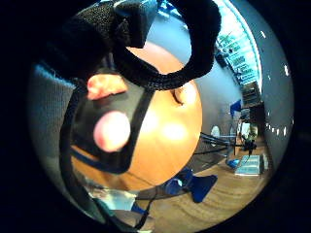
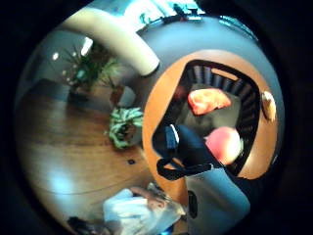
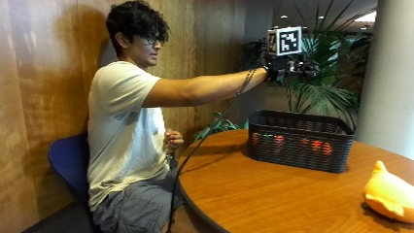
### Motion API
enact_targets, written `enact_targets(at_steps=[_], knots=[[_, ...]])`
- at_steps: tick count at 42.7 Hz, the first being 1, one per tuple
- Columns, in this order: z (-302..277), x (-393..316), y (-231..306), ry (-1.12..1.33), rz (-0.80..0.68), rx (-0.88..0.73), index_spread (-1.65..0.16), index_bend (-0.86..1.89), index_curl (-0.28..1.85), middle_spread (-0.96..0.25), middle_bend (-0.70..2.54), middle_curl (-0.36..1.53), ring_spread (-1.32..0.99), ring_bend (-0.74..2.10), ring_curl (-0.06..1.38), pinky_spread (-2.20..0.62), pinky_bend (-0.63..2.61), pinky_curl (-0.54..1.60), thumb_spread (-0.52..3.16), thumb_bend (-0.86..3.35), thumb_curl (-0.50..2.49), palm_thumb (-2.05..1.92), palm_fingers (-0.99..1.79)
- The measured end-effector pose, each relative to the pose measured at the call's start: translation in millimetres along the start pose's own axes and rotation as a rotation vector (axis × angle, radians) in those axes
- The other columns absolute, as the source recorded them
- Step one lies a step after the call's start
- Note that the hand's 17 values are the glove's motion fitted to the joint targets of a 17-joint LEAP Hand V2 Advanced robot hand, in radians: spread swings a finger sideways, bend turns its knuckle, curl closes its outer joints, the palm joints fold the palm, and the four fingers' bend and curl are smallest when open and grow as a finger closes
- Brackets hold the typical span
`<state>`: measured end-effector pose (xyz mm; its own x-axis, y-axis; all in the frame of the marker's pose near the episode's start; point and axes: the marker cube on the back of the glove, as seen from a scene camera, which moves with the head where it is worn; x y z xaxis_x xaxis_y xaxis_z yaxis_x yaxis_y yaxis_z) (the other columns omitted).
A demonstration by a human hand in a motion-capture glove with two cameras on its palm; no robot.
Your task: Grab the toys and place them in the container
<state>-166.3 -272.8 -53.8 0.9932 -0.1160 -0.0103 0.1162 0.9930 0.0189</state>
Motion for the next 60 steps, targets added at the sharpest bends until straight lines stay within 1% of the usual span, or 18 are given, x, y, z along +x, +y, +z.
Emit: enact_targets(at_steps=[10, 19, 26, 31, 43, 50, 55, 60], knots=[[-7, 12, 14, 0.0, -0.01, -0.008, -0.31, 0.14, 0.53, -0.02, 0.12, 0.48, -0.05, 0.35, 0.58, 0.04, 1.04, 0.34, 1.21, -0.02, 0.67, 0.21, -0.17], [-14, 8, 30, -0.008, 0.002, -0.035, -0.31, 0.16, 0.48, -0.01, 0.12, 0.41, -0.02, 0.32, 0.56, 0.05, 1.0, 0.32, 1.25, -0.02, 0.58, 0.21, -0.14], [-17, 19, 58, -0.024, -0.027, -0.035, -0.3, 0.17, 0.46, -0.01, 0.12, 0.37, -0.01, 0.3, 0.55, 0.05, 0.98, 0.32, 1.28, -0.01, 0.53, 0.22, -0.12], [-15, 28, 76, -0.024, 0.016, -0.048, -0.3, 0.16, 0.45, 0.0, 0.13, 0.35, 0.0, 0.29, 0.54, 0.05, 0.96, 0.32, 1.29, -0.01, 0.5, 0.23, -0.11], [-5, 48, 115, -0.036, 0.04, -0.077, -0.3, 0.17, 0.43, 0.0, 0.13, 0.3, 0.0, 0.27, 0.53, 0.05, 0.94, 0.32, 1.31, -0.01, 0.46, 0.25, -0.09], [-4, 53, 146, -0.06, 0.05, -0.075, -0.29, 0.18, 0.42, 0.0, 0.14, 0.29, 0.01, 0.26, 0.52, 0.05, 0.93, 0.32, 1.33, -0.01, 0.44, 0.25, -0.08], [-4, 56, 171, -0.01, 0.031, -0.092, -0.29, 0.18, 0.42, 0.01, 0.14, 0.28, 0.01, 0.25, 0.52, 0.05, 0.91, 0.32, 1.35, -0.01, 0.42, 0.25, -0.08], [-7, 58, 194, -0.031, 0.032, -0.078, -0.29, 0.18, 0.42, 0.01, 0.14, 0.27, 0.01, 0.24, 0.52, 0.05, 0.91, 0.32, 1.35, -0.02, 0.41, 0.22, -0.07]])
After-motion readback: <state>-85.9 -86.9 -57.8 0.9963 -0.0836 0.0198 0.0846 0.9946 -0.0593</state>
